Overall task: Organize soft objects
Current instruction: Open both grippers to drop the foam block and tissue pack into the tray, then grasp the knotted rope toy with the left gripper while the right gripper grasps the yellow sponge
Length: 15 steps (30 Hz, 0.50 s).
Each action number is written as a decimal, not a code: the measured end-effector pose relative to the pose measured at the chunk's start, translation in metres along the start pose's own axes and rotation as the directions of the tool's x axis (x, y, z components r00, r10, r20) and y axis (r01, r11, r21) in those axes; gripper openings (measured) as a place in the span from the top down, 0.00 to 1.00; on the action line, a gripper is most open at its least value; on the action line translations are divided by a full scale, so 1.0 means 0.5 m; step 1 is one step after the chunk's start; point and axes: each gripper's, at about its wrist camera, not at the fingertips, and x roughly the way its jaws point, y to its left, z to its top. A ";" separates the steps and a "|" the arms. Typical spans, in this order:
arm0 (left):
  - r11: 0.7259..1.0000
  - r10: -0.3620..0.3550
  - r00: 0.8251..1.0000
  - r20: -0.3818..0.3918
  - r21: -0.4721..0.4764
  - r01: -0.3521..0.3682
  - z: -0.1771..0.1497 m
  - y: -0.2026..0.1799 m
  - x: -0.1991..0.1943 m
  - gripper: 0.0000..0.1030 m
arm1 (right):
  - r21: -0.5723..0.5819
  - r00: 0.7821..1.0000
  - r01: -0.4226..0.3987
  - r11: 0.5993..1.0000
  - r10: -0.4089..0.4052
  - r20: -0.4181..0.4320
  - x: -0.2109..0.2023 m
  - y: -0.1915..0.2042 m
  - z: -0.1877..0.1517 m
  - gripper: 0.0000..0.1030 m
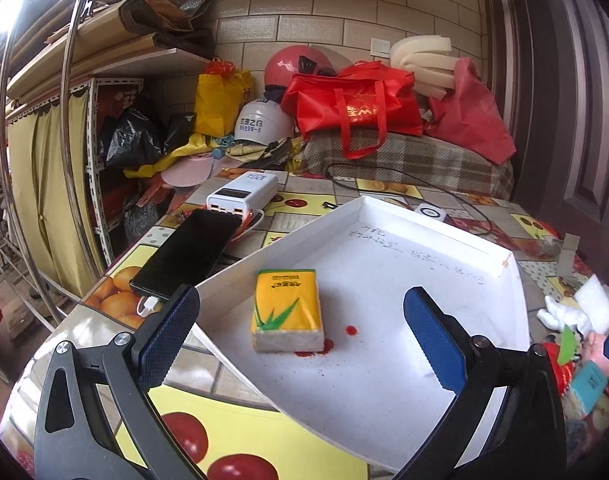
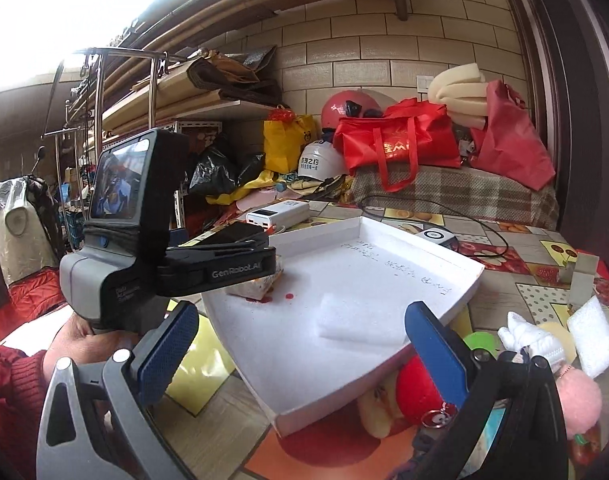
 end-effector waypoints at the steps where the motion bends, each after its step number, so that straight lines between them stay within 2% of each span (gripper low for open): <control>1: 0.999 -0.037 0.999 0.006 0.016 0.037 -0.007 -0.011 -0.015 0.00 | 0.012 1.000 0.011 1.000 -0.011 -0.004 -0.011 -0.019 -0.004 0.00; 3: 0.991 -0.117 0.993 0.004 0.068 0.116 -0.020 -0.039 -0.041 0.00 | 0.048 0.998 0.058 0.997 -0.058 -0.007 -0.036 -0.068 -0.011 0.00; 5: 0.972 -0.195 0.981 0.004 0.138 0.192 -0.030 -0.076 -0.066 0.00 | 0.092 0.992 0.130 0.987 -0.130 -0.007 -0.065 -0.128 -0.019 0.00; 9: 0.903 -0.343 0.938 -0.050 0.256 0.344 -0.051 -0.149 -0.101 0.00 | 0.186 0.956 0.292 0.938 -0.288 -0.049 -0.124 -0.263 -0.042 0.00; 12: 0.836 -0.427 0.894 -0.138 0.315 0.448 -0.068 -0.206 -0.117 0.00 | 0.249 0.918 0.397 0.883 -0.386 -0.092 -0.167 -0.354 -0.062 0.00; 15: 0.760 -0.495 0.826 -0.271 0.324 0.563 -0.093 -0.263 -0.125 0.00 | 0.292 0.875 0.485 0.825 -0.464 -0.142 -0.205 -0.424 -0.080 0.00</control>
